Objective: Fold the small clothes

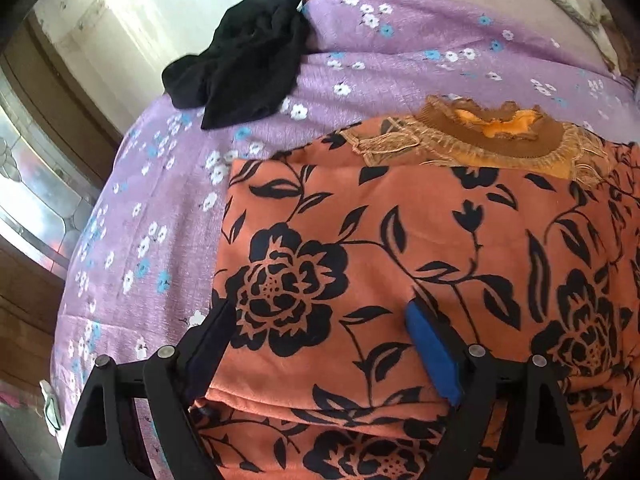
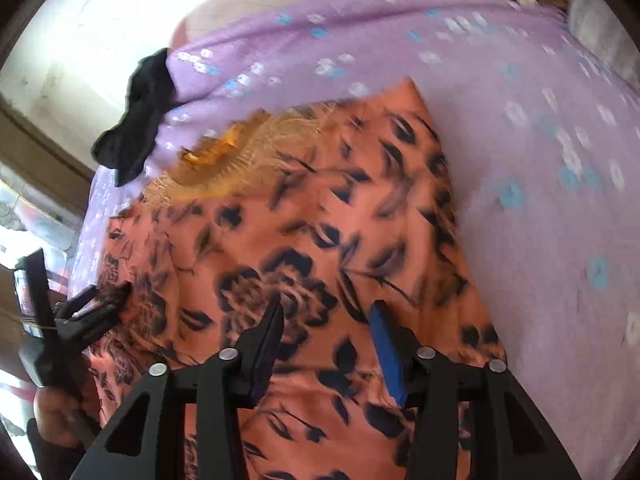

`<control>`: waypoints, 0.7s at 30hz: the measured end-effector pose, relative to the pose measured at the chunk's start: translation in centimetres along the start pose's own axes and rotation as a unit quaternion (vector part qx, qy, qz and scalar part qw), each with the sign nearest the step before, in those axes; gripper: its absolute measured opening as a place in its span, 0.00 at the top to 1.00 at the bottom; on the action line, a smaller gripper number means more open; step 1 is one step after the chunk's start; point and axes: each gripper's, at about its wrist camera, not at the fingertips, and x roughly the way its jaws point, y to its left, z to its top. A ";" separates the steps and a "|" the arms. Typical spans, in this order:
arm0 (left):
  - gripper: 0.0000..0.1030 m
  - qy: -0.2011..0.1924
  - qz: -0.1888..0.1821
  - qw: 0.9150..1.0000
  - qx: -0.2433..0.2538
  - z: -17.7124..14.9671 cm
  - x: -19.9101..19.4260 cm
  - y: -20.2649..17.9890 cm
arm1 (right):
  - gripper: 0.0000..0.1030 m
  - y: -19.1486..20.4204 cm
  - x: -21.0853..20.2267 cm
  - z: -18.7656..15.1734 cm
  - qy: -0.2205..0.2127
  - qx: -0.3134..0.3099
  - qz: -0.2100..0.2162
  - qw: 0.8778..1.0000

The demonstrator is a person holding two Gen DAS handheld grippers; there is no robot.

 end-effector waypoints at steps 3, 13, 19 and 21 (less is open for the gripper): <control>0.16 -0.015 -0.018 1.000 -0.014 -1.2 -1.1 0.1 | 0.54 0.6 -3.3 -1.6 -0.033 -0.009 -0.004 0.999; 0.16 -0.055 -0.103 0.992 -0.056 -10.0 -7.5 -1.3 | 0.41 -3.2 -9.0 -12.7 -0.013 0.020 -0.028 0.999; 0.14 -0.019 -0.101 0.994 -0.046 -14.7 -8.7 -2.8 | 0.41 -3.8 -9.3 -15.4 0.015 0.019 -0.026 0.999; 0.09 -0.018 -0.095 0.995 -0.033 -15.6 -9.2 -3.1 | 0.41 -4.0 -9.3 -16.1 0.021 0.021 -0.022 0.999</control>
